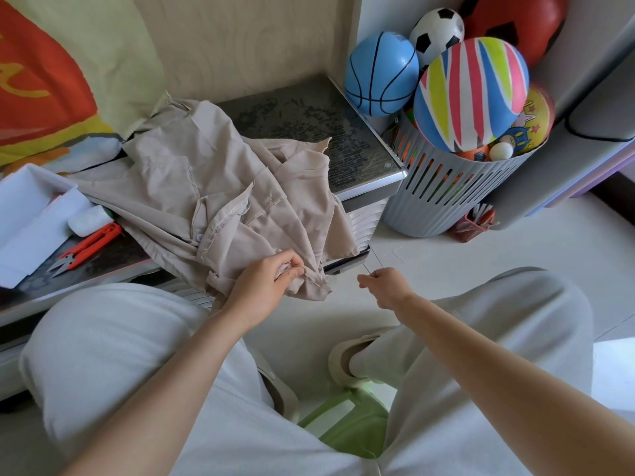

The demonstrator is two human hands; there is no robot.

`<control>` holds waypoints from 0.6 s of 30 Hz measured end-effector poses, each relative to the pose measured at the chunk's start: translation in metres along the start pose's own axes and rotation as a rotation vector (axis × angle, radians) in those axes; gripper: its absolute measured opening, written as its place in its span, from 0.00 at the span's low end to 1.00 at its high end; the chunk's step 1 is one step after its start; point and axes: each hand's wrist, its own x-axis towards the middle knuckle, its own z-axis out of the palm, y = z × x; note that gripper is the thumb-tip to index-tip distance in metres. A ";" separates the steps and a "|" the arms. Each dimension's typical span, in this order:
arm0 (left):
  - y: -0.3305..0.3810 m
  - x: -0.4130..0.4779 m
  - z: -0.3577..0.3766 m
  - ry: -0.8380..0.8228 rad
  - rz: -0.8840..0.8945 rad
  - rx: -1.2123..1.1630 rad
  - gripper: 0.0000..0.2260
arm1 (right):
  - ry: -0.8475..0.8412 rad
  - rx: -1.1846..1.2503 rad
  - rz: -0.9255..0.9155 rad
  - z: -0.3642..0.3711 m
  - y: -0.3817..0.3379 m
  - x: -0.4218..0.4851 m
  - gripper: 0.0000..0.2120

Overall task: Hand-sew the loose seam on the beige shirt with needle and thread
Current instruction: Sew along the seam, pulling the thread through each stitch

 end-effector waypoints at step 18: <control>-0.002 0.002 -0.001 -0.016 0.109 -0.094 0.06 | 0.200 -0.084 -0.593 0.011 -0.041 -0.025 0.14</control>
